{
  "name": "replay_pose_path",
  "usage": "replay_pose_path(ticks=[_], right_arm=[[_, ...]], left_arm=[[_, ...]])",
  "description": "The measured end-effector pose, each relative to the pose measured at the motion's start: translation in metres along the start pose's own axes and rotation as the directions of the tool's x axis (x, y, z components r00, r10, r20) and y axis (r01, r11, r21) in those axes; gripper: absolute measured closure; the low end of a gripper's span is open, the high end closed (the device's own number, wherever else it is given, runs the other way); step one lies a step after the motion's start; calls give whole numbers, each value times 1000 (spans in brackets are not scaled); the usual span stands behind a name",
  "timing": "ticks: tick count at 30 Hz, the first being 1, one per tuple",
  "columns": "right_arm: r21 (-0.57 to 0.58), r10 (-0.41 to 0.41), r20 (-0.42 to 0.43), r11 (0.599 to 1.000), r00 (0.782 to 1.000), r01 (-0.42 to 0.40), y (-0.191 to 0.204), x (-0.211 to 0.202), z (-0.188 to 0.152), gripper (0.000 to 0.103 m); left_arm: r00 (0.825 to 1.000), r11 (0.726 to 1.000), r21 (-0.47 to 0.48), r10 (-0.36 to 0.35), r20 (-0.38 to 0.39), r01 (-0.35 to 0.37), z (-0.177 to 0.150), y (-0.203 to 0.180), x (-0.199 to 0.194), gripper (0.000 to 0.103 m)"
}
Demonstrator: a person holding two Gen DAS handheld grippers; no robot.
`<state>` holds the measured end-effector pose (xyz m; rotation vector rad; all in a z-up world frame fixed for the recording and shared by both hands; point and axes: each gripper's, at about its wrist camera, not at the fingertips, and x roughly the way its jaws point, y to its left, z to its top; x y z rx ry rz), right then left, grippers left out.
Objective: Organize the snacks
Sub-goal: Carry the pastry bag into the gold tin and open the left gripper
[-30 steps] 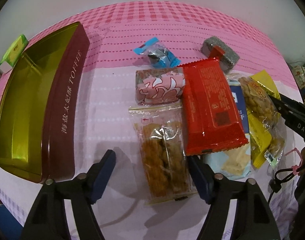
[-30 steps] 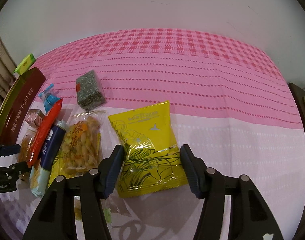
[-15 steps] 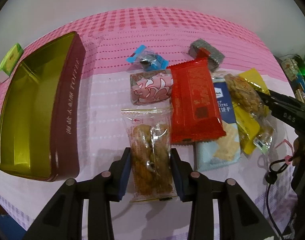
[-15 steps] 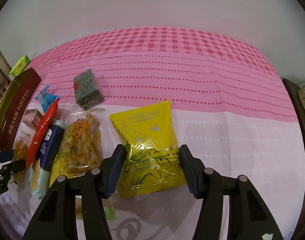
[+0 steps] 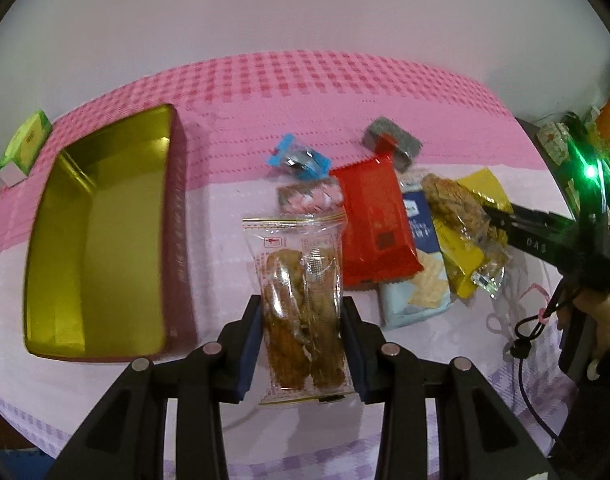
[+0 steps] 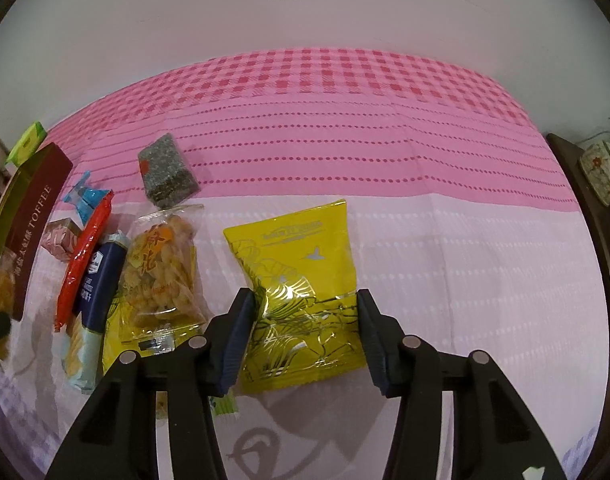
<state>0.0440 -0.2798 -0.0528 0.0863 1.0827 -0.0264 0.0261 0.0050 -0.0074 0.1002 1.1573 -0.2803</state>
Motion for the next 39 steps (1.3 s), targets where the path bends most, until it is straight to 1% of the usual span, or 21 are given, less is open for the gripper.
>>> replay_pose_path(ticks=[3, 7, 10, 13, 16, 19, 23, 26, 30, 39], right_arm=[[9, -6, 1, 1000, 1000, 6, -1, 0, -2, 56], [8, -18, -6, 1000, 1000, 18, 1, 1, 0, 56], [8, -24, -10, 1000, 1000, 24, 2, 0, 0, 56], [11, -33, -12, 999, 999, 33, 3, 1, 1, 56], [22, -41, -15, 999, 999, 41, 5, 1, 1, 56], [33, -52, -21, 998, 998, 53, 6, 1, 2, 56], [51, -68, -26, 996, 997, 69, 8, 2, 2, 56], [64, -77, -31, 995, 997, 79, 9, 2, 3, 56], [84, -81, -39, 993, 996, 84, 9, 2, 4, 56], [93, -107, -47, 989, 993, 111, 13, 1, 5, 56]], left_arm=[[1000, 1000, -23, 10, 25, -9, 3, 13, -13, 65], [997, 996, -67, 61, 38, -59, 9, 46, -18, 65], [995, 990, -104, 95, 20, -92, 9, 76, -17, 65], [988, 979, -128, 157, -3, -156, 6, 105, -11, 65], [980, 967, -155, 198, -35, -201, 1, 134, -1, 65], [972, 959, -161, 230, -52, -235, -3, 152, 5, 65], [964, 952, -157, 257, -66, -264, -7, 164, 14, 65], [963, 951, -153, 260, -76, -268, -11, 168, 18, 65], [958, 950, -129, 277, -80, -285, -12, 168, 23, 65], [953, 947, -115, 291, -78, -299, -14, 166, 28, 65]])
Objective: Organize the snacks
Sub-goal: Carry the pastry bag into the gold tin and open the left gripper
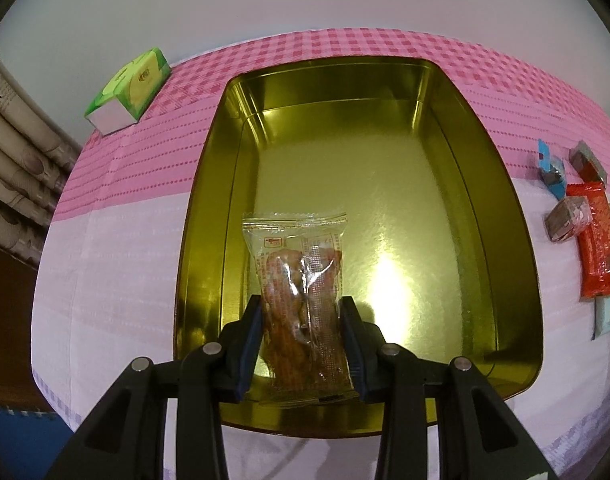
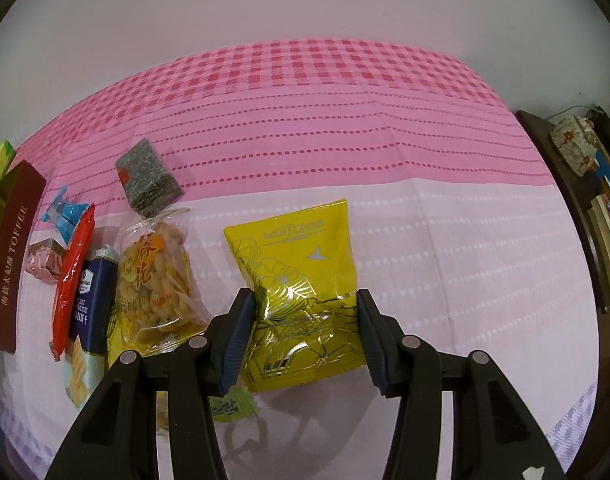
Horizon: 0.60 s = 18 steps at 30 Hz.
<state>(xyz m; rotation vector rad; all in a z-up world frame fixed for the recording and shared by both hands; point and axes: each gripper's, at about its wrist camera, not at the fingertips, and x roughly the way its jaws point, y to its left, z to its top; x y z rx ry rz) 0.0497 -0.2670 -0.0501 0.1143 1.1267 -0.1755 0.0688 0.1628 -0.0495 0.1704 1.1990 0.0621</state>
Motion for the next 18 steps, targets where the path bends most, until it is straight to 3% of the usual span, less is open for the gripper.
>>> replay_pose_path(ticks=[12, 16, 18], right_arm=[[15, -28, 2, 1000, 1000, 28, 4, -3, -2, 56], [20, -32, 15, 999, 999, 32, 5, -7, -5, 56], [20, -34, 24, 999, 999, 33, 5, -9, -6, 56]], left_arm=[[999, 999, 28, 34, 13, -34, -4, -6, -1, 64], [998, 999, 30, 27, 51, -28, -5, -7, -12, 54], [998, 999, 31, 5, 69, -7, -4, -8, -18, 53]])
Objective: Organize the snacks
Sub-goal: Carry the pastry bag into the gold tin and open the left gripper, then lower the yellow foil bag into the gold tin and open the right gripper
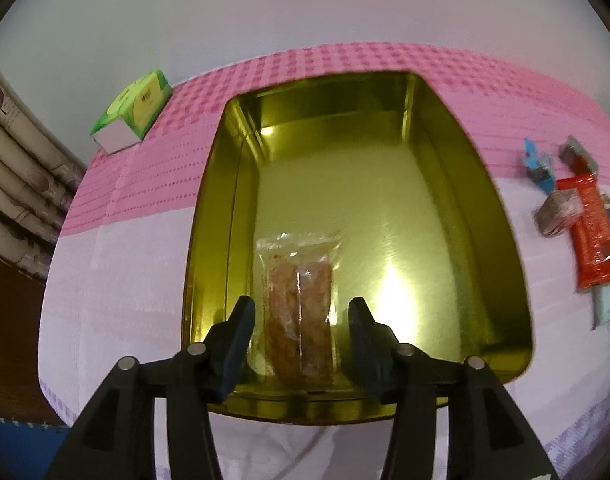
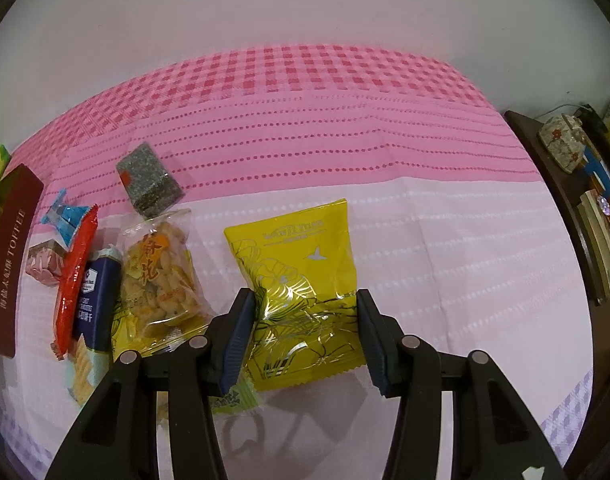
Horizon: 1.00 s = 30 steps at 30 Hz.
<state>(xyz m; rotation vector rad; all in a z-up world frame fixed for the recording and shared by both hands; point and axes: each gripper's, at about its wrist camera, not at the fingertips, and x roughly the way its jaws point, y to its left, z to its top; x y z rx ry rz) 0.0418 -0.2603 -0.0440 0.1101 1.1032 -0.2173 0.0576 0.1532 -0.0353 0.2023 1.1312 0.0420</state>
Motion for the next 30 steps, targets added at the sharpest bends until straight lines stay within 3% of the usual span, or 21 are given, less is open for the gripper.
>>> replay_pose_path(ticks=[8, 16, 24, 30], right_arm=[[10, -10, 26, 1000, 1000, 10, -4, -15, 1, 56], [7, 12, 92, 1000, 996, -13, 11, -48, 16, 56], [-108, 140, 140, 986, 980, -125, 92, -79, 27, 56], [-218, 265, 94, 946, 960, -240, 174, -87, 18, 56]], left_arm=[[999, 998, -43, -35, 21, 36, 0, 10, -15, 53], [999, 995, -100, -12, 50, 17, 4, 36, -27, 53], [998, 984, -178, 3, 57, 8, 6, 65, -33, 53], [999, 973, -229, 24, 49, -12, 1, 87, -34, 53]])
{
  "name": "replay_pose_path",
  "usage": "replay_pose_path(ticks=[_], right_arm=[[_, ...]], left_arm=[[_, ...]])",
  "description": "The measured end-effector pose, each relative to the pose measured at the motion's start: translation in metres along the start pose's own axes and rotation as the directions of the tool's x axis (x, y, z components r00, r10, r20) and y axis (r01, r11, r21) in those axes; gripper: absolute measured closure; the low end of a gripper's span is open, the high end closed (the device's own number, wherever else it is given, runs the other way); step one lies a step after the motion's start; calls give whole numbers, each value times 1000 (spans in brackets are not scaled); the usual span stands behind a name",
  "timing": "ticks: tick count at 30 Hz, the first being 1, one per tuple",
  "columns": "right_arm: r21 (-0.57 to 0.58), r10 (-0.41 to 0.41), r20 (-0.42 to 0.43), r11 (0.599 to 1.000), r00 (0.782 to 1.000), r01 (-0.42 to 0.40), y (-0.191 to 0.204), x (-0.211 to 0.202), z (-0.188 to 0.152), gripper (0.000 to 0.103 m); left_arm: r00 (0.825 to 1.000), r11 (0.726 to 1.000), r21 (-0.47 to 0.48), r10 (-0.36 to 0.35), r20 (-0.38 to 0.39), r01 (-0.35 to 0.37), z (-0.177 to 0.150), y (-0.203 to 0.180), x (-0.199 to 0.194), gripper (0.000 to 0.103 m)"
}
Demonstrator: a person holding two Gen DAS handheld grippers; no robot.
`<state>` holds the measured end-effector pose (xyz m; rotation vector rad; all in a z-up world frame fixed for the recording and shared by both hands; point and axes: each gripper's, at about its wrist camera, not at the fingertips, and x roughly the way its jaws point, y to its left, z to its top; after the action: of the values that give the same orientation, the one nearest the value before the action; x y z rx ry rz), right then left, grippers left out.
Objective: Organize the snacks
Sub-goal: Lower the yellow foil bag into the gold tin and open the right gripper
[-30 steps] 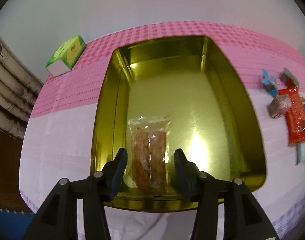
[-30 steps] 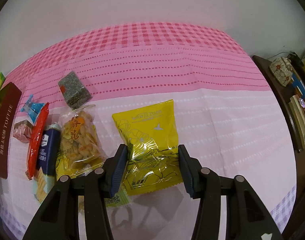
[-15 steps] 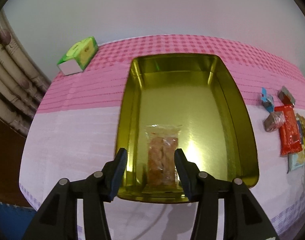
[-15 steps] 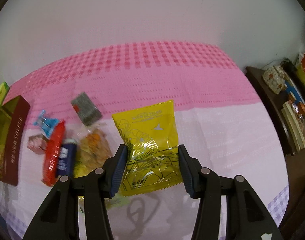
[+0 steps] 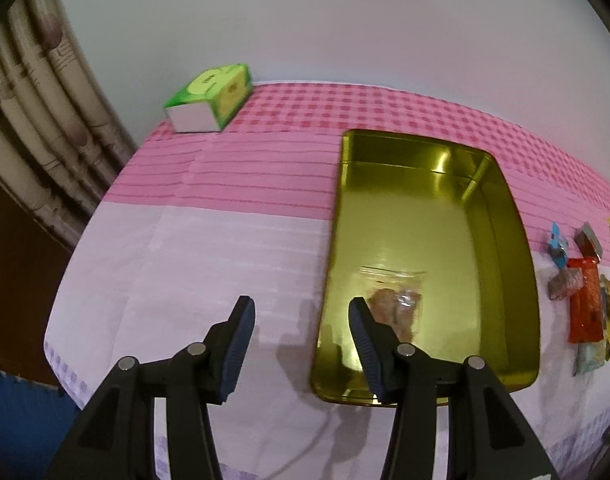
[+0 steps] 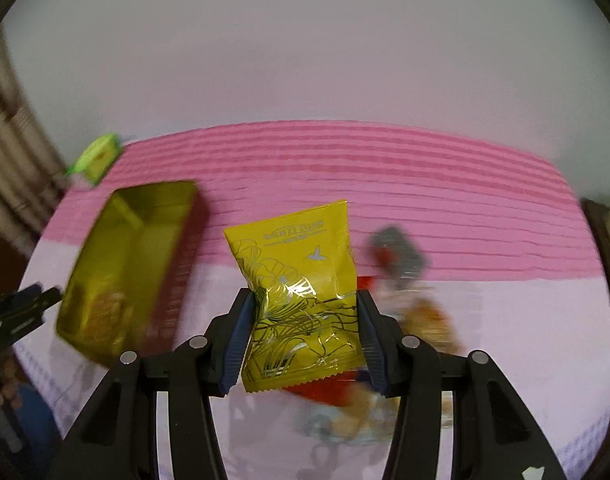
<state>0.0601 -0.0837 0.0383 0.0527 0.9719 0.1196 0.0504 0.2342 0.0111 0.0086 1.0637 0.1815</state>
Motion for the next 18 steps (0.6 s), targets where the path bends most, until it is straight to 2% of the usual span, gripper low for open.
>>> replay_pose_path(ticks=[6, 11, 15, 18], right_arm=[[-87, 79, -49, 993, 996, -83, 68, 20, -1, 56], [-120, 112, -83, 985, 990, -122, 114, 33, 0, 56], [-125, 112, -119, 984, 987, -126, 134, 46, -3, 56], [-140, 91, -140, 984, 986, -111, 147, 56, -6, 56]], left_arm=[[1000, 998, -54, 11, -15, -12, 2, 20, 4, 53], [999, 995, -94, 27, -25, -29, 3, 36, 9, 53], [998, 994, -99, 51, -29, -54, 3, 40, 11, 53], [998, 992, -117, 40, -39, -45, 3, 43, 13, 53]])
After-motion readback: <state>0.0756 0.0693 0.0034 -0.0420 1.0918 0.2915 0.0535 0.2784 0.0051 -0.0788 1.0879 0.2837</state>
